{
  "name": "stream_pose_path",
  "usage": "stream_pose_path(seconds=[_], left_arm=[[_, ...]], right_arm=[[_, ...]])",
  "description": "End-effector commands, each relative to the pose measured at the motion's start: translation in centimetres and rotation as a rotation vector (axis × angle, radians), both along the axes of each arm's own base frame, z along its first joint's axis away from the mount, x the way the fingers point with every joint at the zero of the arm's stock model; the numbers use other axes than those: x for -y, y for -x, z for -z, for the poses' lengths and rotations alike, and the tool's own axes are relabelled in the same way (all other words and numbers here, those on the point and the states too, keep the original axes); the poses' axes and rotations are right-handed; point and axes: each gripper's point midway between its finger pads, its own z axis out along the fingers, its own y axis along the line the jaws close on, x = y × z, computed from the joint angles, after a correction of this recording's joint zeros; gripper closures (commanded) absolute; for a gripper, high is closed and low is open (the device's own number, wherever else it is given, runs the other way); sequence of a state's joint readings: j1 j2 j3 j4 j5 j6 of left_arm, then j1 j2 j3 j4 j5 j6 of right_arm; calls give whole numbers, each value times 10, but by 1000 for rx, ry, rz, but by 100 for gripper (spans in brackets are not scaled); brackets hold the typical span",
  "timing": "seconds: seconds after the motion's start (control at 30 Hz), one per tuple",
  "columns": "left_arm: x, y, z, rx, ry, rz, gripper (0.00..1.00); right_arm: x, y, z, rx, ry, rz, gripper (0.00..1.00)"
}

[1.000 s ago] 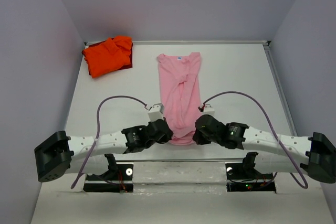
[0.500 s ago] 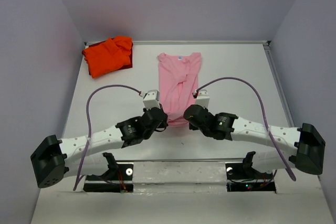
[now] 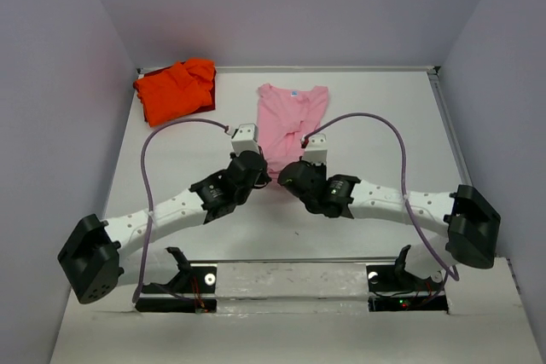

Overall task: Fold and stack the t-shirts
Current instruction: Fold the rectangle-folded T-shirt at the center of the board.

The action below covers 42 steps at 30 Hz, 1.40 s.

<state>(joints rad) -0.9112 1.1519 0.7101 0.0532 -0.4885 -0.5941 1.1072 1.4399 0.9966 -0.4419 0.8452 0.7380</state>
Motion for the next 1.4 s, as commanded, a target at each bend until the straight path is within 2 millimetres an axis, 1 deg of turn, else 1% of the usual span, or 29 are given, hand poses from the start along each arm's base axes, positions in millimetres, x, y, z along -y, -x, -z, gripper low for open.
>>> stream_pose_path(seconds=[0.0, 0.03, 0.1, 0.13, 0.17, 0.23, 0.27, 0.37, 0.4, 0.47, 0.5, 0.57, 0.6, 0.67, 0.7, 0.73, 0.77, 0.8, 0.87, 0.9, 0.93, 0.97, 1.0, 1.03, 1.1, 1.17, 1.3, 1.33, 1.37], left_arm=[[-4, -26, -27, 94, -28, -47, 100], [-4, -32, -31, 106, -25, -51, 100], [-2, -37, -28, 110, -32, -49, 100], [-4, -41, -27, 113, -46, -56, 100], [-4, -43, -24, 112, -52, -57, 100], [-6, -51, -18, 109, -60, -74, 100], [-4, -55, -15, 113, -59, -78, 100], [-8, -63, -9, 112, -68, -103, 100], [-6, -67, -5, 113, -68, -106, 100], [-5, -72, -4, 117, -71, -109, 100], [-6, -77, 1, 113, -87, -115, 100], [-5, -85, -3, 124, -92, -123, 100], [-6, -90, 3, 118, -118, -126, 100], [-3, -99, -2, 134, -122, -132, 100], [-3, -102, 1, 129, -128, -132, 100], [-1, -110, 8, 118, -144, -133, 100], [0, -113, 3, 124, -133, -135, 100], [1, -116, 10, 114, -142, -132, 100], [4, -124, 9, 120, -137, -129, 100], [5, -128, 17, 107, -151, -132, 100], [4, -134, 15, 109, -153, -140, 100], [2, -137, 17, 108, -160, -156, 100], [1, -140, 19, 104, -164, -165, 100], [0, -144, 23, 98, -171, -173, 100], [-4, -151, 31, 89, -191, -197, 100], [-4, -157, 29, 95, -197, -201, 100], [-2, -167, 39, 89, -206, -188, 100], [-3, -171, 46, 77, -203, -191, 100], [-2, -172, 48, 76, -202, -187, 100]], right_arm=[[12, -32, -24, 121, 59, 91, 100], [16, -39, -20, 112, 69, 105, 100], [14, -48, -19, 109, 71, 91, 100], [15, -57, -17, 110, 59, 103, 100], [15, -56, -15, 101, 75, 83, 100], [18, -69, -14, 109, 84, 86, 100], [24, -78, -11, 106, 98, 98, 100], [25, -93, -11, 112, 114, 94, 100], [27, -101, -9, 112, 130, 91, 100], [25, -108, -9, 113, 142, 87, 100], [25, -115, -8, 117, 151, 90, 100], [24, -121, -7, 119, 159, 88, 100], [24, -127, -10, 126, 155, 99, 100], [23, -133, -4, 120, 166, 96, 100], [21, -134, -2, 117, 168, 94, 100], [23, -140, 0, 114, 180, 102, 100], [23, -142, 1, 116, 187, 106, 100], [22, -143, 3, 115, 197, 108, 100], [25, -149, 9, 108, 223, 122, 100], [25, -150, 13, 105, 234, 123, 100], [25, -151, 16, 102, 244, 128, 100], [29, -154, 26, 88, 264, 138, 100], [30, -154, 31, 82, 272, 144, 100], [35, -157, 35, 77, 279, 163, 100], [36, -158, 48, 61, 304, 171, 100], [41, -160, 56, 38, 308, 186, 100], [53, -164, 69, 7, 319, 219, 100], [53, -164, 74, -1, 321, 219, 100], [56, -166, 77, -8, 323, 229, 100]])
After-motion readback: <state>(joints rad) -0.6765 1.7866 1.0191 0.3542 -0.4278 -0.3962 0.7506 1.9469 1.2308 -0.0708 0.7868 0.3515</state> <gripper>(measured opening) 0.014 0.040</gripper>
